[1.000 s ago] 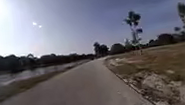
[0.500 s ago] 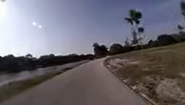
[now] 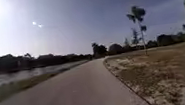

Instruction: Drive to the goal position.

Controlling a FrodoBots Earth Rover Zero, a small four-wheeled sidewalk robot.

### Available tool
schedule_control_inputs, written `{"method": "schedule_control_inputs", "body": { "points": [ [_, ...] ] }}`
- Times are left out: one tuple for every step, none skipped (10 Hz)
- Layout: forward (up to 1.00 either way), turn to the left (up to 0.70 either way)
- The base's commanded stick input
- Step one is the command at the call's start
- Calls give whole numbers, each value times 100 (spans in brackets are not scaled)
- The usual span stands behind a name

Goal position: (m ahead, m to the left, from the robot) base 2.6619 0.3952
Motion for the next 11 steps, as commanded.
{"method": "schedule_control_inputs", "body": {
  "points": [
    [100, 3],
    [100, 2],
    [100, 2],
    [100, 2],
    [100, 2],
    [100, 0],
    [100, 2],
    [100, 1],
    [100, 0],
    [100, 0],
    [100, 0]
  ]
}}
